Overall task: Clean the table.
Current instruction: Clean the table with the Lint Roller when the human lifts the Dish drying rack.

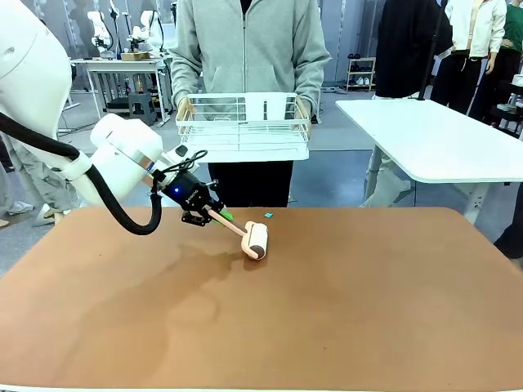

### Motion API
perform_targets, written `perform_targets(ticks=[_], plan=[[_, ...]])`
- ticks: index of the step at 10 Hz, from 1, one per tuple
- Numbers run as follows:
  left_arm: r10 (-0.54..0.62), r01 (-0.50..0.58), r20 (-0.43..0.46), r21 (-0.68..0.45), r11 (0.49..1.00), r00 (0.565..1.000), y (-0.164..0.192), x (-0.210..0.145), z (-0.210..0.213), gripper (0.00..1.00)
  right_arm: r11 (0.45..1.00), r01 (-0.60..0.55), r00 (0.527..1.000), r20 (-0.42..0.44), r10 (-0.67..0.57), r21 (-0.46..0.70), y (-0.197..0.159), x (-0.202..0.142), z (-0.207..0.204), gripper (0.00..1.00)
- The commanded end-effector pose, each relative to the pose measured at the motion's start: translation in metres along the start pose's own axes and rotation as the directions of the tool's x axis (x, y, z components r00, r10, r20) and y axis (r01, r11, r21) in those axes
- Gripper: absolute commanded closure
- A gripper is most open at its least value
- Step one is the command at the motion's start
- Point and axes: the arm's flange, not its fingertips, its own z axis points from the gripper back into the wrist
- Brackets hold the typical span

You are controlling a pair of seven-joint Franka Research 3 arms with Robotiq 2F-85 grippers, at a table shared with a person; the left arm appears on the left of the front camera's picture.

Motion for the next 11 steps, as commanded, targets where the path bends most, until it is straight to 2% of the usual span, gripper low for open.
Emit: perform_targets(ticks=[1,4,7,8,9,11], plan=[[-0.046,0.047,-0.025,0.017,0.999,0.999,0.023,-0.026,0.001,1.00,1.000,-0.009,1.000,0.003,0.009,0.015,0.002,-0.004,0.000,0.00],[-0.080,0.082,0.045,-0.043,0.996,0.996,0.019,-0.031,0.039,1.00,1.000,-0.009,1.000,0.003,0.009,0.015,0.002,-0.004,0.000,0.00],[-0.117,0.124,0.062,-0.118,0.985,0.991,0.024,-0.033,0.083,1.00,1.000,-0.009,1.000,0.003,0.009,0.015,0.002,-0.004,0.000,0.00],[-0.130,0.138,0.076,-0.117,0.983,0.989,0.030,-0.029,0.099,1.00,1.000,-0.009,1.000,0.003,0.009,0.015,0.002,-0.004,0.000,0.00],[-0.086,0.101,0.127,-0.121,0.988,0.988,0.038,-0.022,0.114,1.00,1.000,-0.009,1.000,0.003,0.009,0.015,0.002,-0.004,0.000,0.00],[-0.111,0.128,0.137,-0.121,0.984,0.984,0.053,-0.008,0.148,1.00,1.000,-0.009,1.000,0.003,0.009,0.015,0.002,-0.004,0.000,0.00]])
